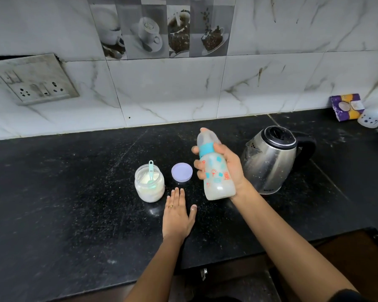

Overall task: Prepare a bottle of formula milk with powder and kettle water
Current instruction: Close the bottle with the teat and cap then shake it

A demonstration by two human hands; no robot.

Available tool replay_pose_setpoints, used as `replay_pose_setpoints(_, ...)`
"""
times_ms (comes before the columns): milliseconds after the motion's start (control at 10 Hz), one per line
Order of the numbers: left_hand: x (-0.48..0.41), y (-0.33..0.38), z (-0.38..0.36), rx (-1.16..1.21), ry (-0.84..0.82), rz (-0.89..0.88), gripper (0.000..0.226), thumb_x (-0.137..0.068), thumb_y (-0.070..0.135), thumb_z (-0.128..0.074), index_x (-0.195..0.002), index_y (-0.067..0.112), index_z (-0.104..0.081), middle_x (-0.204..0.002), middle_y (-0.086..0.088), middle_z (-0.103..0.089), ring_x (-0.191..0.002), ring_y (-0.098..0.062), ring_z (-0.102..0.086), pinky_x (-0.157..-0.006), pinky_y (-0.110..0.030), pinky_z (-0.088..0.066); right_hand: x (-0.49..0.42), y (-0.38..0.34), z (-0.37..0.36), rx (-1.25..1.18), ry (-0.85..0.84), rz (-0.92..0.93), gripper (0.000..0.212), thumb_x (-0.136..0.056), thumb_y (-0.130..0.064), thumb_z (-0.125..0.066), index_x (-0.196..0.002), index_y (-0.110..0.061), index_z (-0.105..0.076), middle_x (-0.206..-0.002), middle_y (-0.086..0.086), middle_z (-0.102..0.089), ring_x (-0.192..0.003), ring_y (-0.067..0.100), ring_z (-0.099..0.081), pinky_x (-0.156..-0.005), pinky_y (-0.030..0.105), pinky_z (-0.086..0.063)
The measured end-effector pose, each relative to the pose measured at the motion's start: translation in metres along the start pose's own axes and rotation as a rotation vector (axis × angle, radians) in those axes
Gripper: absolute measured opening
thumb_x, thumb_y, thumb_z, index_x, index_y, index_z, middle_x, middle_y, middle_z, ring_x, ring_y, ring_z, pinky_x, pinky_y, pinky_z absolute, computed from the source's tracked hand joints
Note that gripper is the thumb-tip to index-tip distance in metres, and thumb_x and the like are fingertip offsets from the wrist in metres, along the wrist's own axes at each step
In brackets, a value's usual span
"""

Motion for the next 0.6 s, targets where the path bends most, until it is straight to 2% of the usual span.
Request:
replay_pose_setpoints(100, -0.001, 0.000, 0.000, 0.013, -0.001, -0.004, 0.068, -0.098, 0.048, -0.027, -0.152, 0.010, -0.008, -0.160, -0.008, -0.007, -0.147, -0.017, 0.000, -0.119, -0.028, 0.006, -0.005, -0.007, 0.005, -0.150, 0.064, 0.012, 0.064, -0.047, -0.018, -0.087, -0.102, -0.008, -0.054, -0.080, 0.008, -0.057, -0.054, 0.018, -0.057, -0.048, 0.026, -0.051)
replay_pose_setpoints(200, 0.000, 0.000, 0.001, 0.027, -0.001, -0.007, 0.068, -0.098, 0.047, -0.030, -0.152, 0.010, -0.010, -0.160, -0.008, -0.008, -0.147, -0.017, -0.001, -0.118, -0.028, 0.005, -0.005, -0.008, 0.011, -0.171, 0.109, 0.009, 0.066, -0.042, -0.019, -0.089, -0.096, -0.005, -0.054, -0.076, 0.006, -0.057, -0.053, 0.017, -0.057, -0.047, 0.026, -0.051)
replay_pose_setpoints(300, 0.000, -0.001, 0.000, 0.025, 0.002, -0.014, 0.068, -0.098, 0.047, -0.029, -0.152, 0.010, -0.010, -0.160, -0.009, -0.009, -0.147, -0.017, -0.001, -0.117, -0.027, 0.007, 0.003, -0.006, 0.000, 0.005, 0.043, 0.050, 0.061, -0.058, -0.022, -0.082, -0.112, -0.018, -0.055, -0.088, 0.009, -0.057, -0.055, 0.019, -0.053, -0.047, 0.027, -0.049)
replay_pose_setpoints(400, -0.001, -0.001, -0.001, 0.021, -0.006, -0.017, 0.068, -0.098, 0.047, -0.029, -0.152, 0.010, -0.010, -0.160, -0.009, -0.008, -0.147, -0.017, -0.001, -0.118, -0.028, 0.006, -0.003, -0.015, 0.012, -0.103, 0.139, 0.077, 0.066, -0.041, -0.022, -0.089, -0.098, -0.010, -0.058, -0.080, 0.006, -0.056, -0.054, 0.017, -0.056, -0.048, 0.025, -0.050)
replay_pose_setpoints(500, -0.001, -0.001, 0.000, 0.028, -0.006, -0.019, 0.068, -0.098, 0.047, -0.030, -0.152, 0.009, -0.010, -0.159, -0.009, -0.009, -0.147, -0.017, -0.001, -0.118, -0.029, 0.005, -0.001, -0.013, 0.020, -0.140, 0.190, 0.042, 0.076, -0.036, -0.020, -0.090, -0.101, -0.008, -0.051, -0.075, 0.006, -0.056, -0.053, 0.017, -0.057, -0.047, 0.025, -0.050)
replay_pose_setpoints(600, -0.001, -0.002, -0.002, 0.016, -0.009, -0.019, 0.068, -0.098, 0.048, -0.028, -0.152, 0.010, -0.009, -0.160, -0.009, -0.008, -0.147, -0.017, 0.000, -0.118, -0.029, 0.006, 0.009, -0.008, 0.005, 0.071, 0.108, 0.069, 0.065, -0.055, -0.024, -0.082, -0.114, -0.019, -0.055, -0.085, 0.008, -0.059, -0.055, 0.019, -0.054, -0.047, 0.026, -0.048)
Point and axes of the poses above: each hand's wrist, its own x-axis away from the middle knuckle, its own z-axis out of the back of the hand, y = z × x, the point moved 10 cm from there along -x, towards the middle knuckle
